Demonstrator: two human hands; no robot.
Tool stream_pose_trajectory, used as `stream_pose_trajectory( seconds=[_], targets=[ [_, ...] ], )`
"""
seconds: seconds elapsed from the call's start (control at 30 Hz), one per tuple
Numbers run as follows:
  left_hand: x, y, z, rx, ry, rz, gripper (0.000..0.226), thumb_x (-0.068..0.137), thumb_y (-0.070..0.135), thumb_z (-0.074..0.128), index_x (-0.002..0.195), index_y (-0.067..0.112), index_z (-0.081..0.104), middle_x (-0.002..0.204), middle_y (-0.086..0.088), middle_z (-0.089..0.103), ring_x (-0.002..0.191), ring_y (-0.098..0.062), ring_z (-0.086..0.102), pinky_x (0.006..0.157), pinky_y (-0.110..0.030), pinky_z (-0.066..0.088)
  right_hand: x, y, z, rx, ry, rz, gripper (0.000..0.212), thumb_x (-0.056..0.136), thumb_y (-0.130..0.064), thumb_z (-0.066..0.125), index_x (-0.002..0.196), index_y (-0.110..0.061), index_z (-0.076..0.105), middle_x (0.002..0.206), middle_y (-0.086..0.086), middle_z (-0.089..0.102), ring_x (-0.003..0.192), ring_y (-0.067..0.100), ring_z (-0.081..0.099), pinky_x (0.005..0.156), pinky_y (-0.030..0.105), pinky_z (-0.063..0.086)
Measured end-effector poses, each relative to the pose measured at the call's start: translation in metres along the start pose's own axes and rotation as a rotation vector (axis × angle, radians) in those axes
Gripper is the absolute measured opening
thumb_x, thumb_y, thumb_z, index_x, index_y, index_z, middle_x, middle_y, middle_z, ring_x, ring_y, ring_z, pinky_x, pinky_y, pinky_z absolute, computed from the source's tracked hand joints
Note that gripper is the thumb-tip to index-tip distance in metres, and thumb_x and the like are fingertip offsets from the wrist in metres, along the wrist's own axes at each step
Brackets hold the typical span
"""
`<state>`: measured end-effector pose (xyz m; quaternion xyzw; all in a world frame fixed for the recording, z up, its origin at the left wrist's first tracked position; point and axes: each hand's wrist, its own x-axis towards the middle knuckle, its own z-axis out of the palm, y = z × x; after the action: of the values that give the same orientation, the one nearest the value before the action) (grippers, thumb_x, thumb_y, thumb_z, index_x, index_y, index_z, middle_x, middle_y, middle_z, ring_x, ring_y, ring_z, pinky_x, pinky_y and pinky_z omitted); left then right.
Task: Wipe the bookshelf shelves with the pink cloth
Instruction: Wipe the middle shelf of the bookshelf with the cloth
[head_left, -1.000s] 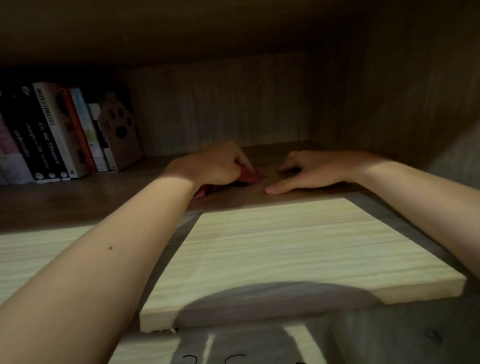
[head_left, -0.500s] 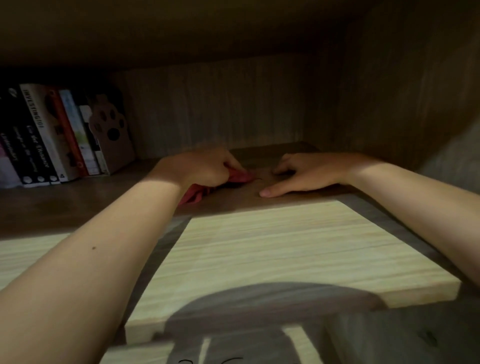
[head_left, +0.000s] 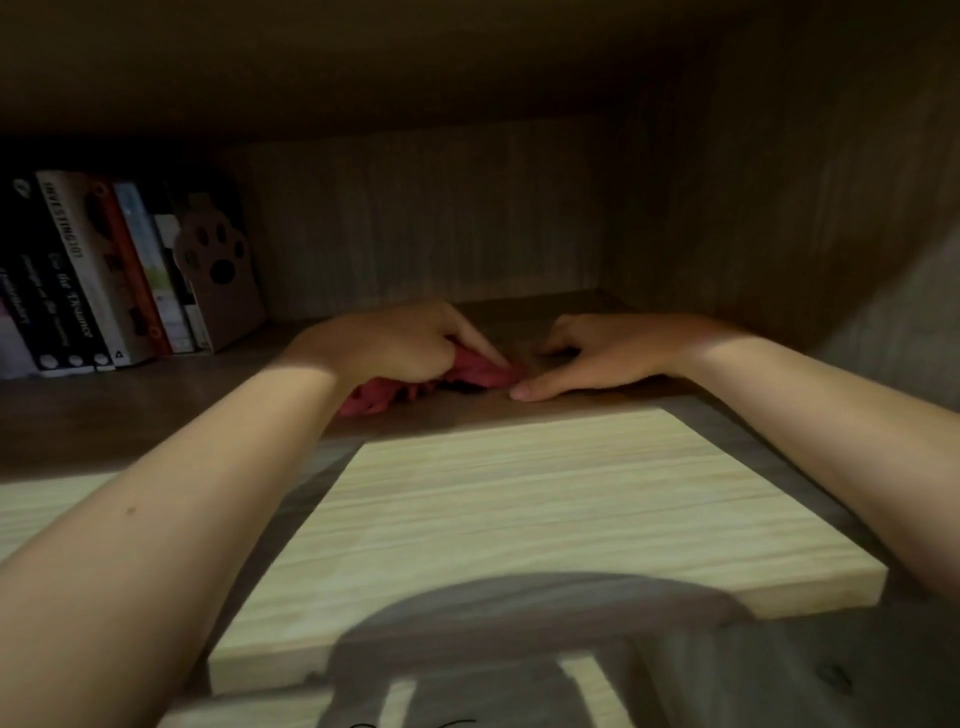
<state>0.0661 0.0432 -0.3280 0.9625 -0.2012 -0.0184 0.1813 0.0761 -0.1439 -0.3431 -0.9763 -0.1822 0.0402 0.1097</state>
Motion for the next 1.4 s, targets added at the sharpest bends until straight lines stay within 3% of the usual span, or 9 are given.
stream_pose_trajectory(
  seconds=[0.07, 0.23, 0.4, 0.57, 0.77, 0.9, 1.07, 1.23, 1.4],
  targets=[
    [-0.001, 0.002, -0.001, -0.021, -0.018, 0.006, 0.063, 0.083, -0.003, 0.042, 0.083, 0.056, 0.065, 0.100, 0.021, 0.067, 0.078, 0.004, 0.060, 0.072, -0.015, 0.050, -0.002, 0.000, -0.001, -0.004, -0.008, 0.008, 0.109, 0.048, -0.085, 0.042, 0.139, -0.025, 0.043, 0.144, -0.007, 0.040, 0.127, 0.016, 0.042, 0.105, 0.032, 0.035],
    [0.013, 0.011, 0.010, 0.064, 0.080, -0.052, 0.035, 0.094, 0.015, 0.047, 0.117, 0.035, 0.064, 0.119, 0.003, 0.062, 0.085, -0.008, 0.054, 0.080, -0.025, 0.043, -0.005, -0.006, -0.001, 0.014, -0.009, 0.011, 0.080, 0.067, -0.078, 0.050, 0.130, -0.029, 0.053, 0.134, -0.007, 0.048, 0.120, 0.015, 0.048, 0.104, 0.033, 0.037],
    [0.004, 0.008, -0.001, 0.028, -0.020, -0.035, 0.048, 0.090, 0.008, 0.046, 0.090, 0.052, 0.066, 0.103, 0.006, 0.069, 0.080, -0.013, 0.060, 0.072, -0.028, 0.049, -0.002, -0.002, -0.001, -0.011, -0.019, 0.020, 0.095, 0.058, -0.083, 0.046, 0.133, -0.025, 0.050, 0.136, -0.006, 0.047, 0.120, 0.016, 0.047, 0.101, 0.031, 0.038],
    [0.014, 0.002, 0.005, 0.093, 0.059, -0.093, 0.030, 0.094, 0.017, 0.050, 0.114, 0.033, 0.066, 0.122, 0.005, 0.062, 0.106, -0.014, 0.057, 0.093, -0.027, 0.044, -0.003, -0.003, -0.001, 0.017, -0.017, 0.026, 0.090, 0.059, -0.081, 0.049, 0.130, -0.025, 0.053, 0.134, -0.006, 0.048, 0.119, 0.016, 0.048, 0.103, 0.032, 0.037],
    [0.006, 0.010, 0.005, 0.026, -0.006, -0.021, 0.052, 0.090, 0.004, 0.043, 0.113, 0.047, 0.062, 0.111, 0.017, 0.056, 0.097, -0.003, 0.051, 0.083, -0.020, 0.038, -0.004, 0.000, -0.001, 0.017, -0.040, 0.014, 0.082, 0.069, -0.076, 0.049, 0.134, -0.026, 0.049, 0.138, -0.005, 0.045, 0.122, 0.017, 0.046, 0.103, 0.032, 0.037],
    [0.008, 0.010, 0.006, 0.069, 0.054, -0.067, 0.036, 0.094, 0.016, 0.046, 0.119, 0.035, 0.063, 0.127, 0.006, 0.059, 0.102, -0.008, 0.051, 0.086, -0.022, 0.039, -0.003, -0.001, -0.001, 0.014, -0.022, 0.024, 0.101, 0.055, -0.082, 0.047, 0.138, -0.025, 0.045, 0.142, -0.007, 0.041, 0.126, 0.017, 0.043, 0.106, 0.034, 0.035],
    [0.006, 0.017, 0.006, 0.035, -0.004, -0.023, 0.044, 0.093, 0.009, 0.044, 0.113, 0.043, 0.064, 0.105, 0.015, 0.057, 0.084, -0.004, 0.053, 0.073, -0.018, 0.043, -0.001, 0.001, -0.002, -0.016, -0.028, 0.020, 0.106, 0.046, -0.087, 0.043, 0.133, -0.027, 0.050, 0.136, -0.007, 0.046, 0.118, 0.016, 0.048, 0.101, 0.033, 0.039],
    [0.010, 0.000, 0.008, 0.058, 0.100, -0.109, 0.026, 0.096, 0.033, 0.050, 0.118, 0.034, 0.064, 0.126, 0.006, 0.060, 0.093, -0.006, 0.050, 0.080, -0.021, 0.035, 0.000, 0.002, -0.001, 0.006, -0.021, 0.012, 0.115, 0.041, -0.086, 0.043, 0.138, -0.025, 0.044, 0.143, -0.008, 0.041, 0.127, 0.016, 0.042, 0.101, 0.030, 0.035],
    [0.001, 0.017, 0.007, 0.055, -0.012, -0.008, 0.054, 0.091, 0.005, 0.040, 0.099, 0.054, 0.062, 0.107, 0.017, 0.060, 0.098, -0.013, 0.059, 0.087, -0.031, 0.049, -0.002, 0.000, -0.002, 0.004, -0.037, 0.021, 0.097, 0.056, -0.083, 0.046, 0.135, -0.027, 0.049, 0.139, -0.006, 0.045, 0.123, 0.017, 0.046, 0.103, 0.031, 0.036]
  ],
)
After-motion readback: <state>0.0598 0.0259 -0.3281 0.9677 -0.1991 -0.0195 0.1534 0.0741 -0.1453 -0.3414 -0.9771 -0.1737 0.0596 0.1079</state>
